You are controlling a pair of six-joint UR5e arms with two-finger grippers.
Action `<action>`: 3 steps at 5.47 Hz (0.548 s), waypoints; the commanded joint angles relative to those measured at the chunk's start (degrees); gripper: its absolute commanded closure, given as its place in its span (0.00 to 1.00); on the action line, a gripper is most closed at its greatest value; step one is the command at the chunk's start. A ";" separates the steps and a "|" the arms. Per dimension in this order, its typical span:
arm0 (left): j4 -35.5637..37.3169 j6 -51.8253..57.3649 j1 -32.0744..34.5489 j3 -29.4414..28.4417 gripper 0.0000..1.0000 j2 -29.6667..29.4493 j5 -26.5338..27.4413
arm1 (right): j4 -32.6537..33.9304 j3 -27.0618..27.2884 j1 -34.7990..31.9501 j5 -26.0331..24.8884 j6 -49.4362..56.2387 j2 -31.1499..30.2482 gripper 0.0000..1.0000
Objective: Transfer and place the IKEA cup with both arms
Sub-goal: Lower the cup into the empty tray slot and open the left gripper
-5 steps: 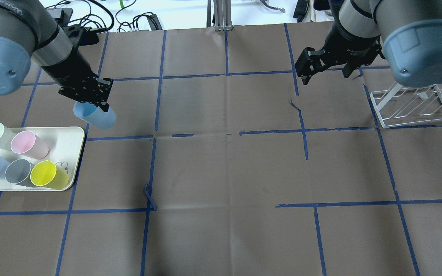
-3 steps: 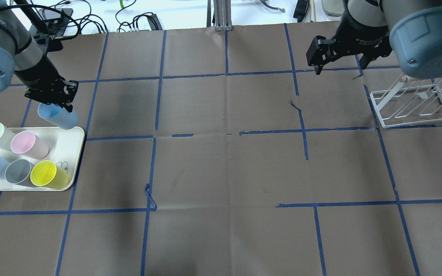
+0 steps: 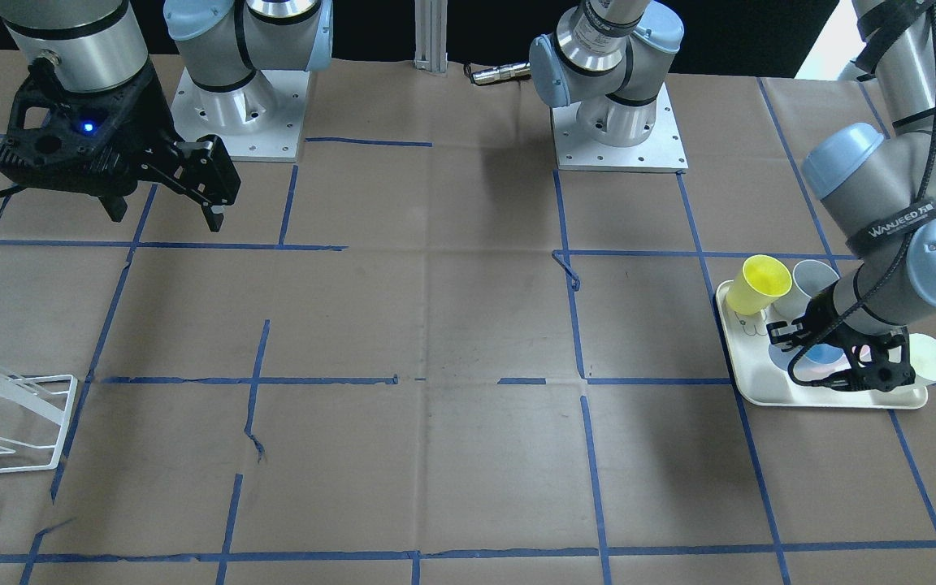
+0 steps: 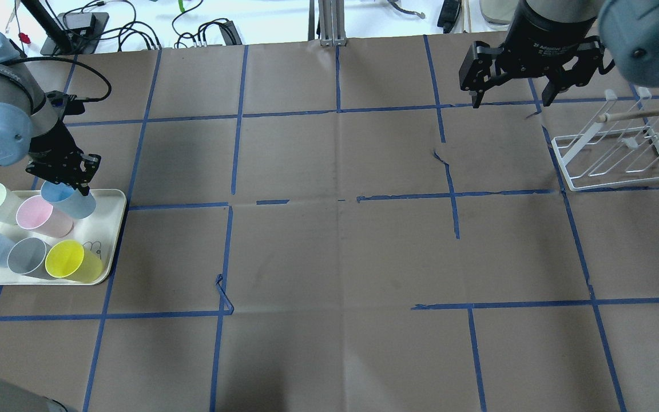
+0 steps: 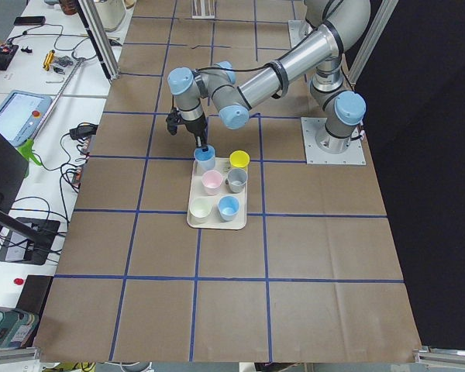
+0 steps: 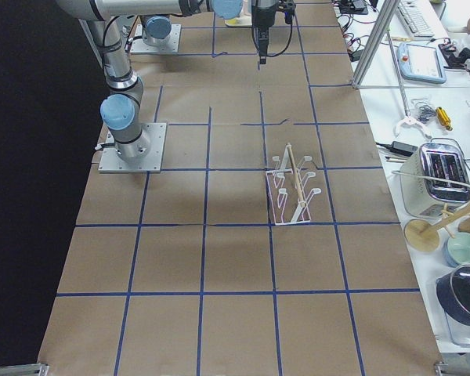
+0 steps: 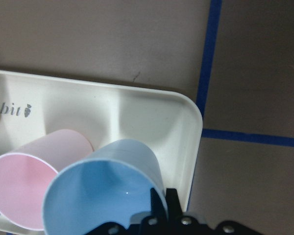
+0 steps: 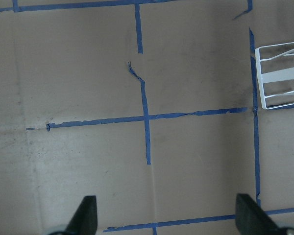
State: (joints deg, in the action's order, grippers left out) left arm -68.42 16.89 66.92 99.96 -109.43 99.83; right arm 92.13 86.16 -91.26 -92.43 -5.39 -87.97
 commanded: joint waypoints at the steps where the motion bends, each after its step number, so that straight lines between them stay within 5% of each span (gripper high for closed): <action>1: 1.89 0.25 -0.30 2.25 0.94 -0.43 -1.99 | -0.29 0.06 0.21 1.90 -0.14 -0.01 0.00; 3: 2.06 0.42 -0.30 2.17 0.82 -1.04 -2.01 | -0.29 0.06 0.21 1.81 -0.14 -0.01 0.00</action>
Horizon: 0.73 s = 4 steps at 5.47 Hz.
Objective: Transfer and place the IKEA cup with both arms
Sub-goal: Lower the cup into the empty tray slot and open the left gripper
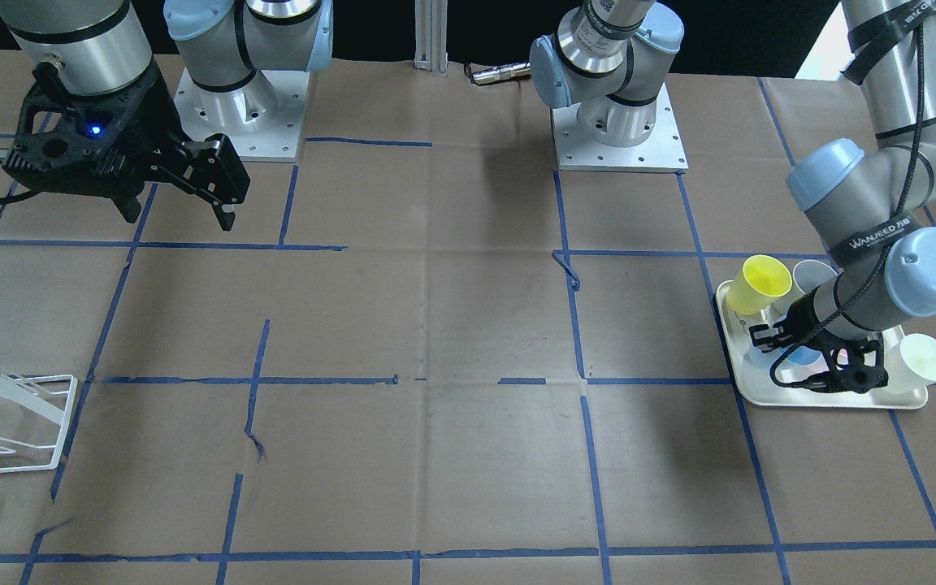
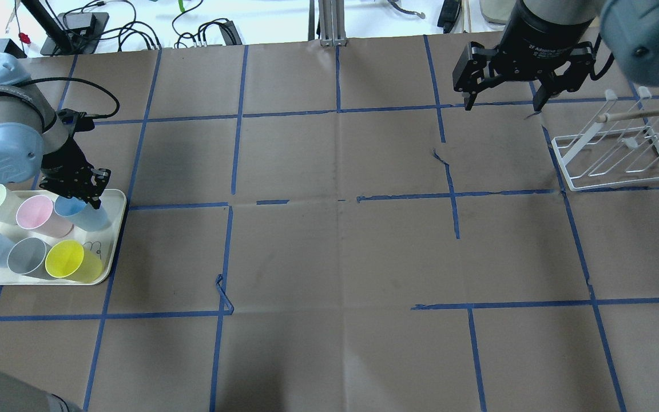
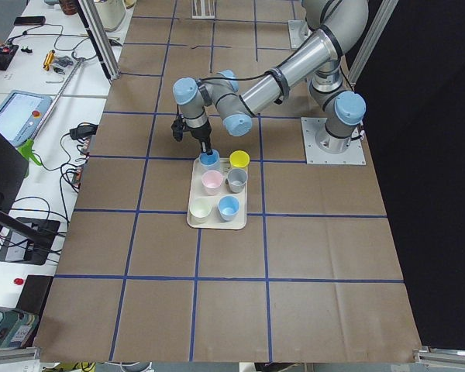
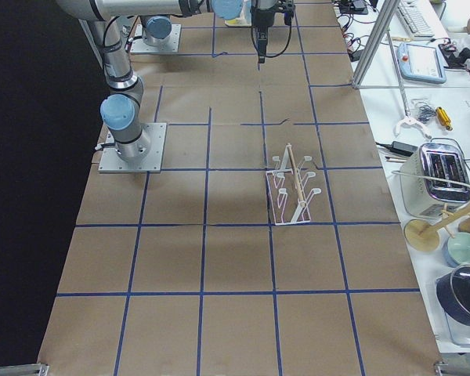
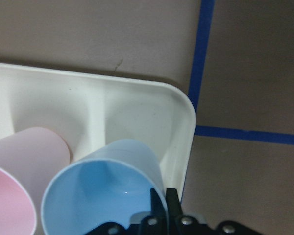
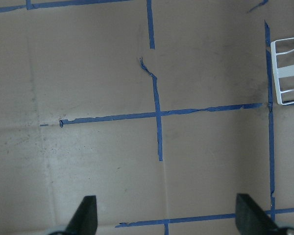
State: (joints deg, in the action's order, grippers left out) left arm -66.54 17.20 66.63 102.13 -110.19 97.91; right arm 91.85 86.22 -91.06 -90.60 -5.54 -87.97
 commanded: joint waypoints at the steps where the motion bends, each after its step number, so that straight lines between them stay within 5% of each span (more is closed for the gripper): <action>1: 0.36 0.12 0.00 0.00 0.36 -0.46 -0.09 | 0.00 0.09 0.01 -0.11 0.00 -0.01 0.00; 2: 0.27 0.03 0.00 -0.09 0.17 -0.38 0.00 | 0.00 0.09 0.01 -0.11 0.00 -0.01 0.00; 4: -0.68 -0.15 0.78 -1.40 0.02 1.36 -0.09 | 0.08 0.09 -0.08 -0.11 0.00 -0.01 0.00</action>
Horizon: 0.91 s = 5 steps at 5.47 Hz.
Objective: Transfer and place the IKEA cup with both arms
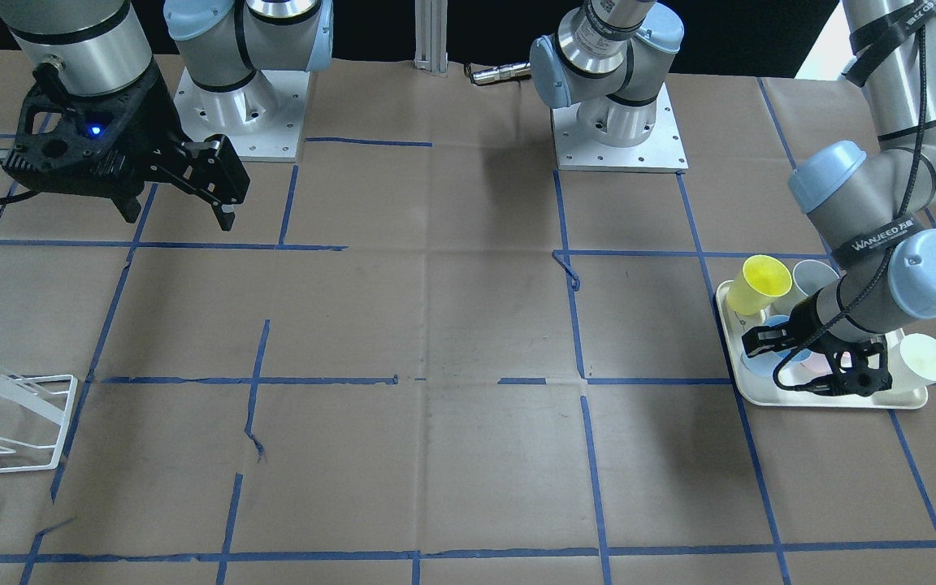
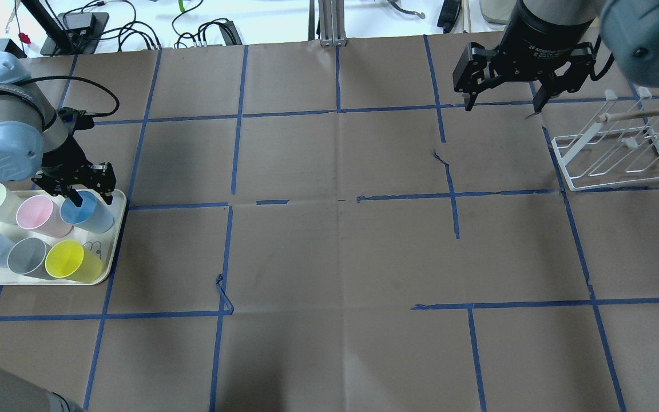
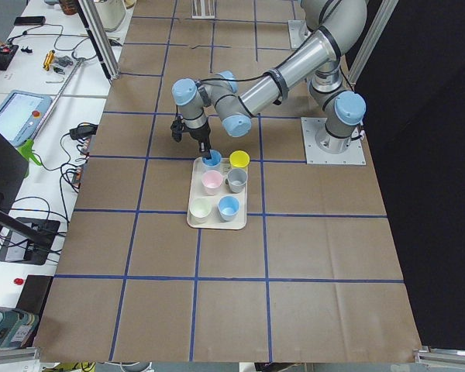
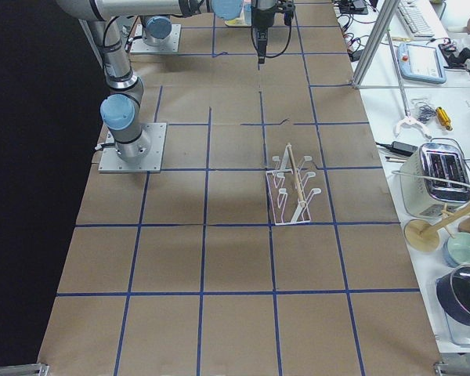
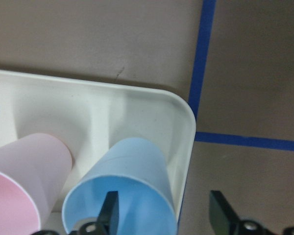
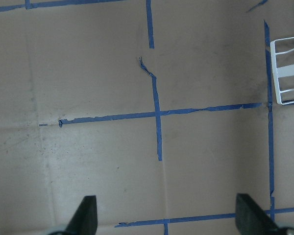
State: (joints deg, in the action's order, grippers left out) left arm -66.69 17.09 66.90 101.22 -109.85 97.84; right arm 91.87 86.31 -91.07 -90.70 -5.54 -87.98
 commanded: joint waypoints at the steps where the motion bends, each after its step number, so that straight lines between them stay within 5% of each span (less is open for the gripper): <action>1: -2.11 -0.39 2.52 -1.19 0.02 3.31 -0.54 | 0.06 0.00 0.02 0.00 0.09 0.09 0.00; 5: -27.38 -12.77 21.57 -18.89 0.02 10.27 -3.71 | -0.03 0.09 0.02 -0.09 0.00 0.09 0.00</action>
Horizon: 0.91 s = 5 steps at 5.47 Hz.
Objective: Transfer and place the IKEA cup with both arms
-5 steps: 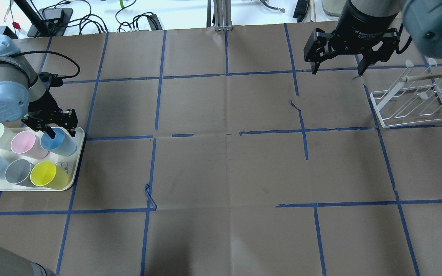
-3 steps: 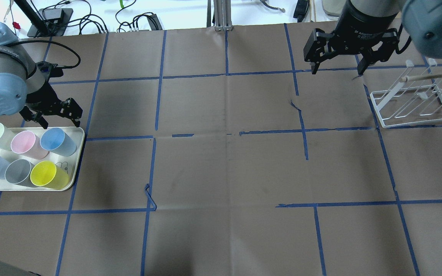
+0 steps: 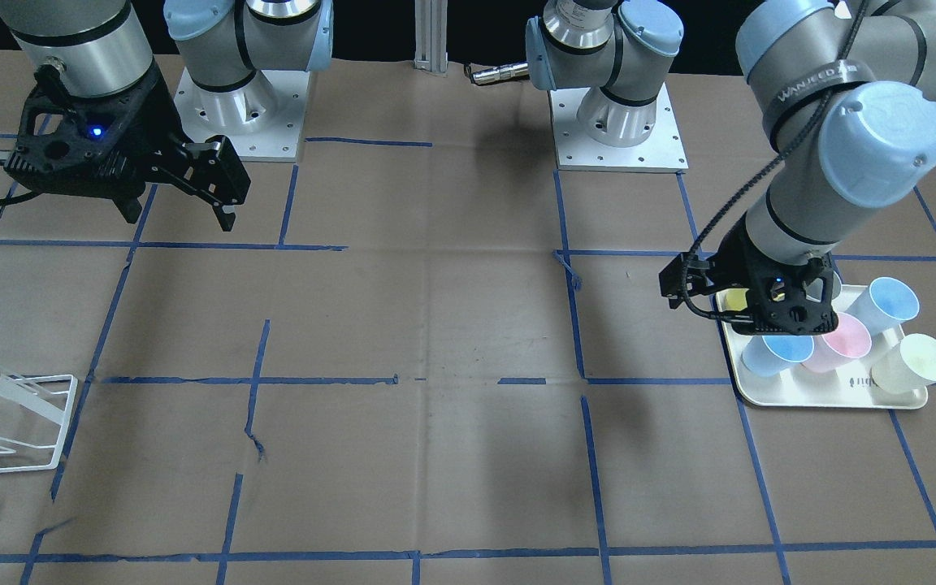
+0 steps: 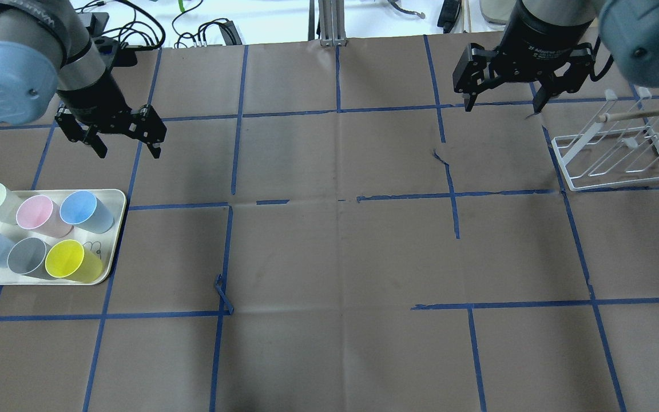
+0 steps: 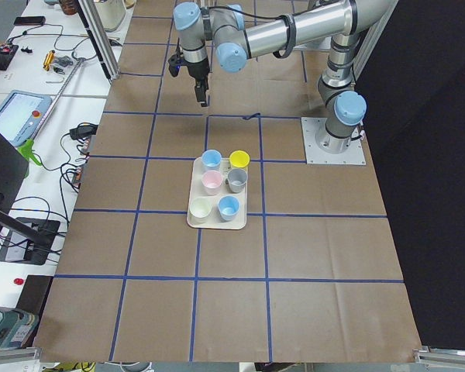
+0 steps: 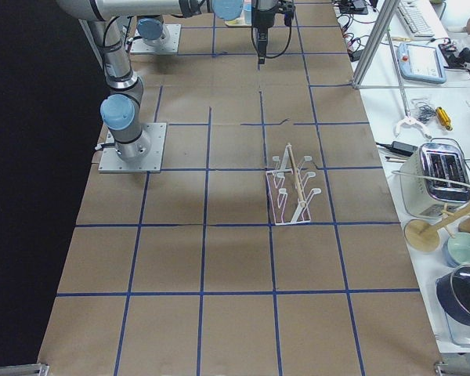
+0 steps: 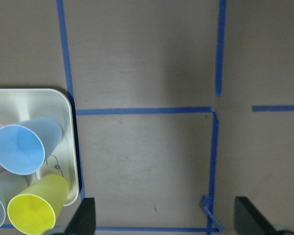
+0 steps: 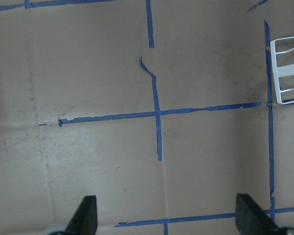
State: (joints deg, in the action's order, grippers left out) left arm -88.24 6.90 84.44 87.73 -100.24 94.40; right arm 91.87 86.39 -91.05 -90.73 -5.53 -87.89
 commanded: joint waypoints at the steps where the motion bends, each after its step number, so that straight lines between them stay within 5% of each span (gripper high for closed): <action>1: -6.67 -2.25 7.28 -6.59 0.02 2.92 -0.62 | -0.02 0.01 0.00 -0.15 0.00 -0.09 0.00; 5: -5.45 -2.86 7.23 -3.70 0.02 6.46 -0.62 | -0.11 0.01 -0.09 -0.15 0.00 0.00 0.00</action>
State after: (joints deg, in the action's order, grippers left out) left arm -94.03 4.40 91.80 84.15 -94.02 93.83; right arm 91.81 86.40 -91.14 -90.88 -5.54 -87.96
